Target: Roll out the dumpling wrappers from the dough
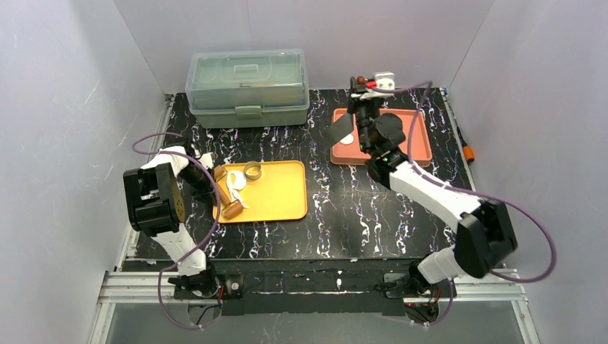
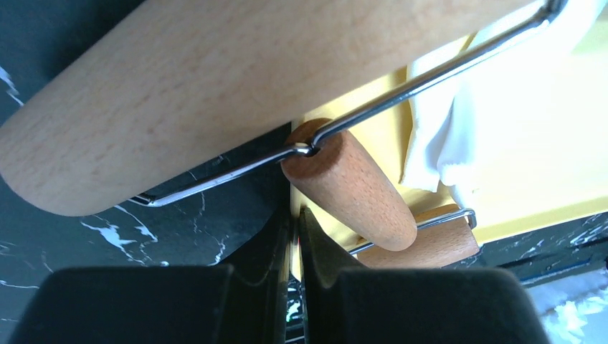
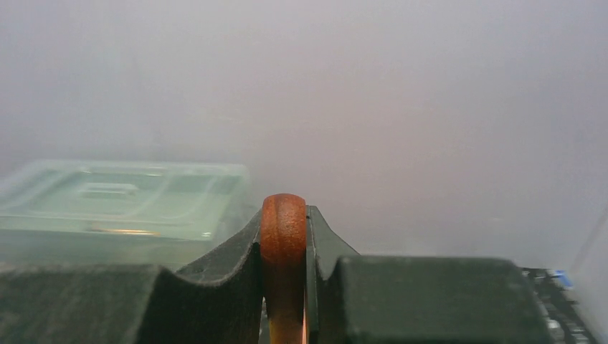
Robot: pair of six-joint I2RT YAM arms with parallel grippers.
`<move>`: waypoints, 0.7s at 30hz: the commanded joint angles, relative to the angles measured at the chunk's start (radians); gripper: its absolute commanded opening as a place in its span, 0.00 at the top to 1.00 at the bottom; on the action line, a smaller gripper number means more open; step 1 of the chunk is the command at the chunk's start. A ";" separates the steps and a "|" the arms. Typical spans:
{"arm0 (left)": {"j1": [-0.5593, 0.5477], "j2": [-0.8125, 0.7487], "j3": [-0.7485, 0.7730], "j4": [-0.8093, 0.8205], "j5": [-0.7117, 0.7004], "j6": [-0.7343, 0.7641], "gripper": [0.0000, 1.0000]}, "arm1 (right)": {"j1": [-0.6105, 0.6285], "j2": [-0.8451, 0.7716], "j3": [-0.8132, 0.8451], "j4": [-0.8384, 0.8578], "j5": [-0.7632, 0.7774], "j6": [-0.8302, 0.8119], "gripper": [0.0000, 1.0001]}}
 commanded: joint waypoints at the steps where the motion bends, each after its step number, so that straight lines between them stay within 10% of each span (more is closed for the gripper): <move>1: 0.005 0.021 0.030 0.078 -0.013 0.008 1.00 | 0.006 -0.105 -0.138 0.035 -0.083 0.405 0.99; 9: 0.003 0.022 0.013 0.079 0.020 0.015 1.00 | 0.149 0.022 -0.289 0.262 -0.025 0.797 0.99; 21: 0.003 0.026 0.034 0.058 0.017 0.054 1.00 | 0.242 0.317 -0.439 0.650 0.263 0.708 0.99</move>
